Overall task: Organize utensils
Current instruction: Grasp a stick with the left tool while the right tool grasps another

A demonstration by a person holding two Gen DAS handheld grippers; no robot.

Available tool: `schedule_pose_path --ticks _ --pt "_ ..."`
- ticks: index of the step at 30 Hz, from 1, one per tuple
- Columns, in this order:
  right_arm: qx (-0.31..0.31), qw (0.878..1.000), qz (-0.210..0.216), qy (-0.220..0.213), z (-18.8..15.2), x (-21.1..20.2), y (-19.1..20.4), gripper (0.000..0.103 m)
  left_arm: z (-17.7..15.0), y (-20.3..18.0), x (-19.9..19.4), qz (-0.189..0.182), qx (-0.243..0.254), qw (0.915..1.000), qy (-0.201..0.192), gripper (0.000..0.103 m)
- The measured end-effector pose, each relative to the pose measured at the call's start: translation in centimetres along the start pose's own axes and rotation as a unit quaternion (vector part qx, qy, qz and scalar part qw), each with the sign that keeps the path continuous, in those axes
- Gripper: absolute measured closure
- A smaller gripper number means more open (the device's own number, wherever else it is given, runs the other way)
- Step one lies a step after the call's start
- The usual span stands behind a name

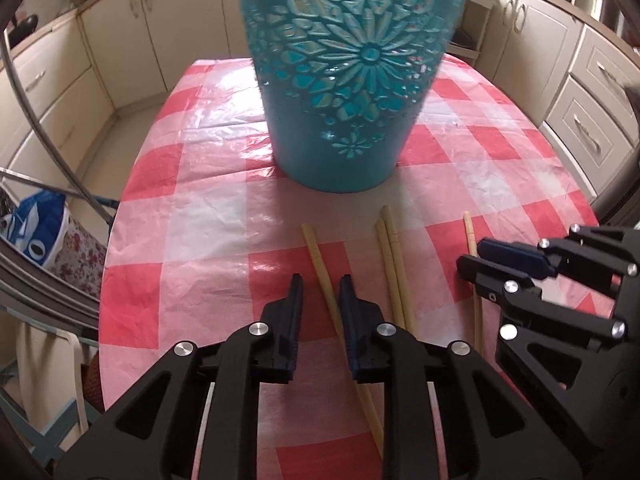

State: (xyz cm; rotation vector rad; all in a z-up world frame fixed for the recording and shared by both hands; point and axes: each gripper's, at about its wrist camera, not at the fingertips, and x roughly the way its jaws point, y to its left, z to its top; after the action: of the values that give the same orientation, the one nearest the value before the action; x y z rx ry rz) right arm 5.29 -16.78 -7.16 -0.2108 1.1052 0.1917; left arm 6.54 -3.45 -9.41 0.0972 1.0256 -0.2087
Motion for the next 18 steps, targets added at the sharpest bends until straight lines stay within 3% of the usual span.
schedule_pose_path --ticks 1,3,6,13,18 --pt "0.005 1.000 0.002 0.000 0.1 0.0 -0.1 0.086 0.0 -0.2 0.0 -0.003 0.004 1.0000 0.000 0.095" --pt "0.002 1.000 0.006 -0.001 0.0 -0.1 -0.1 0.089 0.1 -0.1 -0.1 -0.021 -0.001 0.9998 0.005 0.098" --pt "0.008 1.000 0.010 -0.005 -0.3 -0.1 -0.2 0.089 0.1 0.4 -0.1 -0.037 -0.013 0.9992 0.010 0.098" --pt "0.024 0.999 0.016 -0.028 -0.4 0.0 -0.4 0.091 0.1 -0.1 -0.1 -0.018 0.012 0.9998 0.005 0.098" --pt "0.084 0.992 0.063 -0.071 -1.6 0.0 -2.3 0.097 0.3 1.1 -0.1 -0.073 -0.018 0.9971 0.012 0.098"
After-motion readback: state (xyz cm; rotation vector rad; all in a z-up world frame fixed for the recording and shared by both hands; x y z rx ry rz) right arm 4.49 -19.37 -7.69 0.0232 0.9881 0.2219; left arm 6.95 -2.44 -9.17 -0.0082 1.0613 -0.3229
